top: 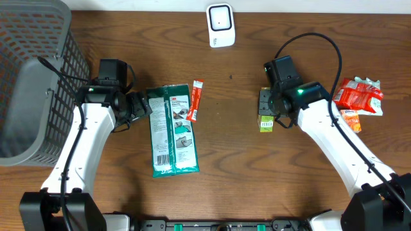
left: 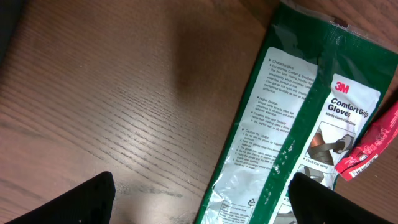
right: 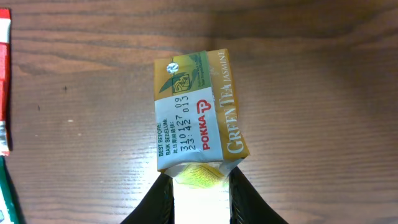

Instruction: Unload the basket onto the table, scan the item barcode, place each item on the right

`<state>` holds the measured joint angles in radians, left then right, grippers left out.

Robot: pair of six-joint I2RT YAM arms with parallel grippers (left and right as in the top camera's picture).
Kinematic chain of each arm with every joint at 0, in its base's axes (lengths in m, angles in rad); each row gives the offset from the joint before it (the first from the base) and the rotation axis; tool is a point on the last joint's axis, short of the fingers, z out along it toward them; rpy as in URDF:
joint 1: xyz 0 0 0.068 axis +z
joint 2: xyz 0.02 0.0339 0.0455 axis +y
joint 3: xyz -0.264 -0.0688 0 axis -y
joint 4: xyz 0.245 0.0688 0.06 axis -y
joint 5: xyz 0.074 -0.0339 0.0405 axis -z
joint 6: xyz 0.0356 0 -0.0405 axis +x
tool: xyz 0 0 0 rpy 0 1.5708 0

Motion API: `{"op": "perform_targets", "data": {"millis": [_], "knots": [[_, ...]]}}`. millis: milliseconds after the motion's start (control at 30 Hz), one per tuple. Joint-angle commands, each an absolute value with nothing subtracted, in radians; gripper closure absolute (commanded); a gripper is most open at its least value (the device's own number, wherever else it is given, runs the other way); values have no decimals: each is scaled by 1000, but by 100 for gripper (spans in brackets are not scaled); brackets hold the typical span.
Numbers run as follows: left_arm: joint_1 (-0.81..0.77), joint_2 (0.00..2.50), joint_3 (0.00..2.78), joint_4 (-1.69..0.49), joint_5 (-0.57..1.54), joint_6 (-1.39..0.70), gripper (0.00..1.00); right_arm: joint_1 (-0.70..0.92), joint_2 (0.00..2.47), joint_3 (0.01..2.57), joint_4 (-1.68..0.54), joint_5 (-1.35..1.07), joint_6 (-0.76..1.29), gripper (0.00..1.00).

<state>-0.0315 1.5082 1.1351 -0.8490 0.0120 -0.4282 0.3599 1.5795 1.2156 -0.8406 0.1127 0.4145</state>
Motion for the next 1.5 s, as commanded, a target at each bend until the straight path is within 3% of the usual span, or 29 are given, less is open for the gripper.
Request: {"op": "perform_targets", "data": {"millis": [0,700,933,1000,1100,1167,1300,1467], "knots": [[-29,1507,1143,-852,-1,-419,10,380,1555,1208,-869,131,440,97],[-29,1507,1143,-852,-1,-419,10,495,1549,1208,-1088,142,524,94],[-29,1507,1143,-852,-1,-419,10,509,1431,1208,-1076,103,522,93],[-29,1507,1143,-852,-1,-419,10,507,1381,1208,-1067,100,517,89],[-29,1507,1143,-852,-1,-419,10,490,1302,1208,-1051,104,516,52],[-29,1507,1143,-852,-1,-419,10,465,1262,1208,-1035,108,516,39],[-29,1507,1143,-852,-1,-419,10,368,1239,1208,-1007,133,516,31],[-29,1507,1143,-852,-1,-419,10,236,1272,1208,-979,73,516,31]]}}
